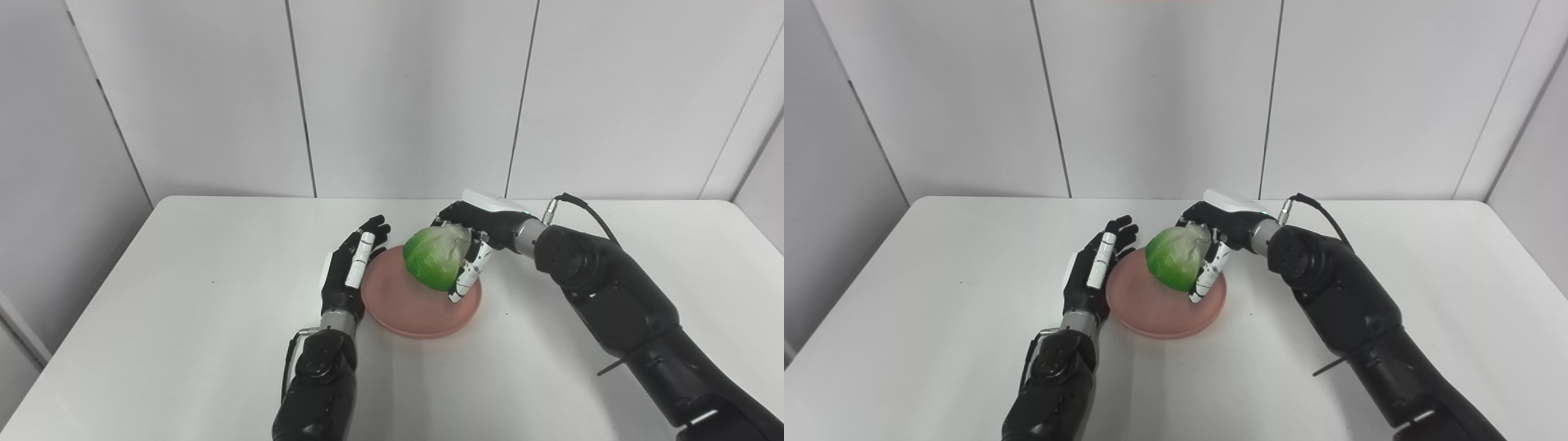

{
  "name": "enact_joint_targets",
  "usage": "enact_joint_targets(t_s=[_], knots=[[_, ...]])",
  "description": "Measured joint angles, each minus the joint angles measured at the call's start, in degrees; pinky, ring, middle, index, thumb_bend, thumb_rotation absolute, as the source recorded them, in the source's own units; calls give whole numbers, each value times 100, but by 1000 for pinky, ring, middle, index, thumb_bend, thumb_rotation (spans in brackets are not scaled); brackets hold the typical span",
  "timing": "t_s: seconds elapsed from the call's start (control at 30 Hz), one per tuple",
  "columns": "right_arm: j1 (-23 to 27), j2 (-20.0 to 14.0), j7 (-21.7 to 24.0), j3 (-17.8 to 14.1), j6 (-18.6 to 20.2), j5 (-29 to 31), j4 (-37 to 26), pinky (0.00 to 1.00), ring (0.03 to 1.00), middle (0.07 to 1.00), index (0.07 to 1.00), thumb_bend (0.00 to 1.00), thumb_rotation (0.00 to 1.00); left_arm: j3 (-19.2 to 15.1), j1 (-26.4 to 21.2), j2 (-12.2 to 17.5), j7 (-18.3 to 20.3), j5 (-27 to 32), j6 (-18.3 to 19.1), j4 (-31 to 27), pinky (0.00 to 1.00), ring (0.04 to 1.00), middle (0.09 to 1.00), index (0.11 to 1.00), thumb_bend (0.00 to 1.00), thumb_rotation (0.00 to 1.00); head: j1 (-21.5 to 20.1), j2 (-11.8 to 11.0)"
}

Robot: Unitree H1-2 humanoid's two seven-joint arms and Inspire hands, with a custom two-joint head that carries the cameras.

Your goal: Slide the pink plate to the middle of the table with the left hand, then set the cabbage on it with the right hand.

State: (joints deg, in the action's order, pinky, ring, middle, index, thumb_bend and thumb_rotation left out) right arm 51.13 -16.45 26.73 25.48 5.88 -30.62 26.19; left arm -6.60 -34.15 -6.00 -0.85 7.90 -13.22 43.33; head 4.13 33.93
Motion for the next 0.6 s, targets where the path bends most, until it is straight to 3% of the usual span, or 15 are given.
enact_joint_targets(t_s=[0.23, 0.6], knots=[[0, 96, -158, 94, -214, -170, 204, 264, 348, 489, 590, 953, 91, 11, -1, -1, -16, -35, -8, 6, 811, 830, 770, 733, 757, 778, -17, 17], [24, 265, -353, 173, -232, -364, 465, 334, 425, 525, 574, 969, 96, -31, -13, -26, -26, -24, -23, 29, 848, 844, 776, 737, 754, 761, -44, 35]])
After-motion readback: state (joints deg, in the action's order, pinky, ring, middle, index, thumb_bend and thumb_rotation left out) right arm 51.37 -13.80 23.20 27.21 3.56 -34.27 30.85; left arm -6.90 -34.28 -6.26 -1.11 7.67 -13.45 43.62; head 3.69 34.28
